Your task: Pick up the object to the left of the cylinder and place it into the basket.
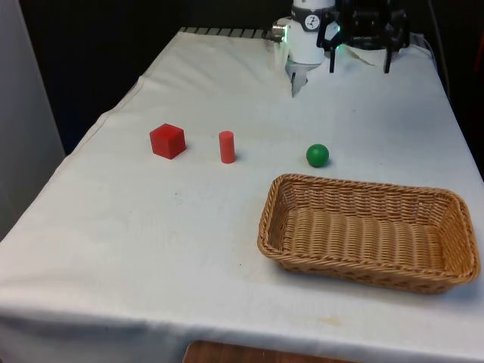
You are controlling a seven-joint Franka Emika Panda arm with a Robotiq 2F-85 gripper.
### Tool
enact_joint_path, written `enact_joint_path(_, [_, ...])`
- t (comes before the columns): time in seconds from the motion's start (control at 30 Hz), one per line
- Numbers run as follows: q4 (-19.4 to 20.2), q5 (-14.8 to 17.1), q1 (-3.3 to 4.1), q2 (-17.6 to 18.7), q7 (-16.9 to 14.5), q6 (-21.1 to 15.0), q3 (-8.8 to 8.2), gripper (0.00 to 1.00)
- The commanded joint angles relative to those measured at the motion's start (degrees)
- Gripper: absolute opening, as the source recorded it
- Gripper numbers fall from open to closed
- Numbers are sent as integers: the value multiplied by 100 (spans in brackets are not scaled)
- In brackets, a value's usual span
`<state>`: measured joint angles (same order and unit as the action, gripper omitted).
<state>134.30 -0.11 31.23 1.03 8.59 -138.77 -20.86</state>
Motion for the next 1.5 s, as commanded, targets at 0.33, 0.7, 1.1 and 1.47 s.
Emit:
enact_joint_path(0.33, [166,46,-11,441,57,-659,29,100])
enact_joint_path(0.7, [304,92,-86,859,-69,-1203,-74,100])
enact_joint_path(1.1, [292,11,-92,1289,-17,-1662,-132,100])
enact_joint_path(1.47, [183,223,-149,1765,-63,-2143,-34,100])
